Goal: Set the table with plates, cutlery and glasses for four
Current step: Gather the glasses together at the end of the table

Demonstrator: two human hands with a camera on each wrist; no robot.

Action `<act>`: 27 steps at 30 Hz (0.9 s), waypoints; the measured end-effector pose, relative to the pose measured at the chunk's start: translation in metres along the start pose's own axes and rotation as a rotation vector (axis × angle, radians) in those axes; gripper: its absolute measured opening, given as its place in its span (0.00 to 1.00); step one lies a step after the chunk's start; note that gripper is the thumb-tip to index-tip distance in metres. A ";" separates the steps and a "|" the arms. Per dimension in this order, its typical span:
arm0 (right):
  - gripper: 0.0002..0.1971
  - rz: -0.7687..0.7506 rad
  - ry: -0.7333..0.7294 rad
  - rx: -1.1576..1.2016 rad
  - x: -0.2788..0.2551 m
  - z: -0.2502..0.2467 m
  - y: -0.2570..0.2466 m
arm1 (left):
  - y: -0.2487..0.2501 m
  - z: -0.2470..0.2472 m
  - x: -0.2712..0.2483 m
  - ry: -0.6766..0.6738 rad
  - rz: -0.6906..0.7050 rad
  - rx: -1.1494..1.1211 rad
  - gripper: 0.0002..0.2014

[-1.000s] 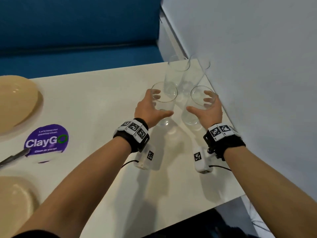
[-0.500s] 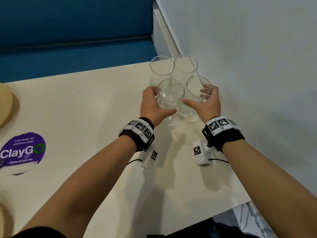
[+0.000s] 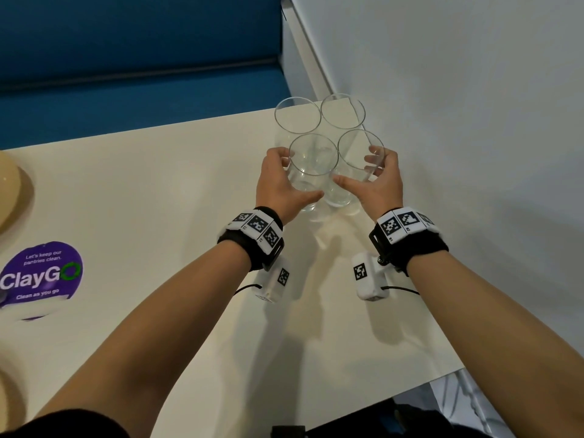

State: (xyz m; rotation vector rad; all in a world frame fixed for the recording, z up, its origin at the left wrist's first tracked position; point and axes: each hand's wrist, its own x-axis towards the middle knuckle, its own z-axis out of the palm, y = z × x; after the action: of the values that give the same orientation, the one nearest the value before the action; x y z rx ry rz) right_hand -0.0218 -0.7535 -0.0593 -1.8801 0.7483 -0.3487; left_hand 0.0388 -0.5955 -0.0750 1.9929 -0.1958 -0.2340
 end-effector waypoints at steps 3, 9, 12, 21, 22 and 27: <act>0.39 -0.007 -0.007 0.004 -0.002 0.001 0.001 | 0.000 -0.002 -0.001 0.001 0.000 0.006 0.42; 0.39 -0.010 0.007 0.009 -0.003 0.004 0.000 | 0.002 -0.005 -0.004 -0.014 -0.012 -0.003 0.41; 0.40 -0.015 0.007 0.001 -0.004 0.006 -0.002 | 0.003 -0.008 -0.005 -0.026 -0.019 -0.021 0.41; 0.44 0.181 0.045 0.044 -0.047 0.018 0.010 | -0.009 -0.057 -0.030 -0.054 -0.090 -0.033 0.43; 0.43 0.216 0.041 0.040 -0.060 0.025 0.012 | -0.014 -0.071 -0.036 -0.037 -0.101 -0.023 0.42; 0.37 0.217 -0.167 -0.007 -0.131 0.095 0.001 | -0.055 -0.171 -0.073 0.075 -0.168 0.075 0.34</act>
State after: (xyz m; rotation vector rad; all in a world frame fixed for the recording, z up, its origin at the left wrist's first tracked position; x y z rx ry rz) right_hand -0.0700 -0.6017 -0.0880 -1.7886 0.8298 -0.0516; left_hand 0.0135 -0.4047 -0.0491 2.0905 0.0111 -0.2616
